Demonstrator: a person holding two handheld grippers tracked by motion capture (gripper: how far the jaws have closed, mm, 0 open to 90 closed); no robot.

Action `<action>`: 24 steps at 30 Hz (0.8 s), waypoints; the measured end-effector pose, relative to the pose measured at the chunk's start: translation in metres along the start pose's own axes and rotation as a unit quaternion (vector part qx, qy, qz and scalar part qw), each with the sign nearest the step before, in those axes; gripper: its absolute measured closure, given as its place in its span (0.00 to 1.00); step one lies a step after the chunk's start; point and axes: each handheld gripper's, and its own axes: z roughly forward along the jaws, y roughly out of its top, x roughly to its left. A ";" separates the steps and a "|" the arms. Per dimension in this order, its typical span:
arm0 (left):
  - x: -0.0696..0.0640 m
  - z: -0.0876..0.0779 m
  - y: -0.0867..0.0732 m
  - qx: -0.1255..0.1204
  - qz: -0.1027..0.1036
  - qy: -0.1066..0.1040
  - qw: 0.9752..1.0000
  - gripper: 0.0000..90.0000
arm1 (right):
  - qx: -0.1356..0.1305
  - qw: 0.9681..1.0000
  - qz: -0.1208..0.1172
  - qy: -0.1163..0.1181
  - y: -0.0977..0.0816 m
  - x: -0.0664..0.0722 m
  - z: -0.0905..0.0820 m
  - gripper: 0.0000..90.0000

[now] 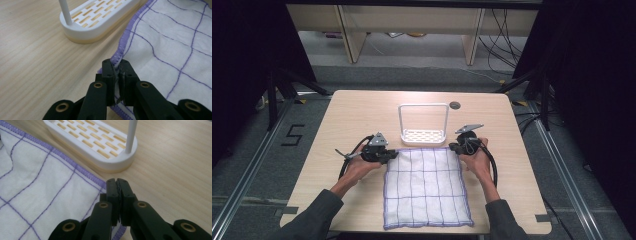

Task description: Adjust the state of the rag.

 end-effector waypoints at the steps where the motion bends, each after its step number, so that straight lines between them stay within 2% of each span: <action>1: -0.001 0.000 0.001 -0.007 -0.002 0.004 1.000 0.93 | 0.002 1.000 -0.010 -0.002 0.002 -0.001 -0.004 0.99; 4: -0.002 -0.004 0.004 -0.009 0.005 0.009 1.000 0.93 | -0.006 1.000 -0.011 -0.004 0.003 -0.001 -0.006 0.99; 5: -0.002 -0.005 0.004 -0.006 0.008 0.005 1.000 0.93 | -0.017 1.000 -0.012 -0.006 0.003 0.000 -0.006 0.99; 6: -0.001 -0.005 0.004 -0.008 0.008 0.005 1.000 0.93 | -0.008 1.000 -0.013 -0.001 0.004 0.000 -0.010 0.99; 7: 0.000 -0.006 0.004 -0.007 0.009 0.006 1.000 0.93 | -0.011 1.000 -0.009 0.001 0.005 0.000 -0.011 0.99; 8: 0.001 -0.005 0.004 -0.014 0.001 0.010 1.000 0.93 | -0.010 1.000 -0.009 0.005 0.006 0.000 -0.014 0.99; 9: 0.002 -0.006 0.004 -0.013 0.002 0.012 1.000 0.93 | -0.016 1.000 -0.014 0.003 0.007 -0.001 -0.014 0.99; 10: 0.001 -0.006 0.005 -0.024 -0.010 0.011 1.000 0.93 | -0.017 1.000 -0.005 0.003 0.008 0.000 -0.017 0.99; 12: 0.002 -0.007 0.008 -0.028 -0.010 0.012 0.999 0.93 | -0.024 1.000 -0.011 0.007 0.009 0.000 -0.019 0.99; 14: 0.002 -0.011 0.012 -0.025 0.001 0.011 1.000 0.93 | -0.026 1.000 -0.006 0.004 0.011 0.001 -0.023 0.99; 16: 0.002 -0.013 0.016 -0.028 0.006 0.016 0.999 0.93 | -0.031 0.999 -0.014 0.004 0.012 0.001 -0.025 0.99; 17: 0.003 -0.014 0.017 -0.031 0.006 0.013 0.999 0.93 | -0.035 0.999 -0.016 0.008 0.013 0.000 -0.026 0.99; 19: 0.003 -0.015 0.020 -0.033 0.006 0.016 0.999 0.93 | -0.040 0.999 -0.017 0.002 0.014 0.001 -0.029 0.99; 20: 0.003 -0.016 0.021 -0.035 0.009 0.016 0.999 0.93 | -0.039 0.999 0.002 0.005 0.015 0.004 -0.030 0.99; 21: 0.003 -0.016 0.023 -0.036 0.009 0.015 0.999 0.93 | -0.045 0.999 -0.017 0.008 0.016 0.001 -0.030 0.99; 23: 0.004 -0.016 0.024 -0.035 0.012 0.018 0.999 0.93 | -0.052 0.999 -0.012 0.002 0.017 0.003 -0.033 0.99; 24: 0.004 -0.017 0.025 -0.033 0.012 0.019 0.999 0.92 | -0.051 0.999 -0.017 0.002 0.018 0.003 -0.035 0.99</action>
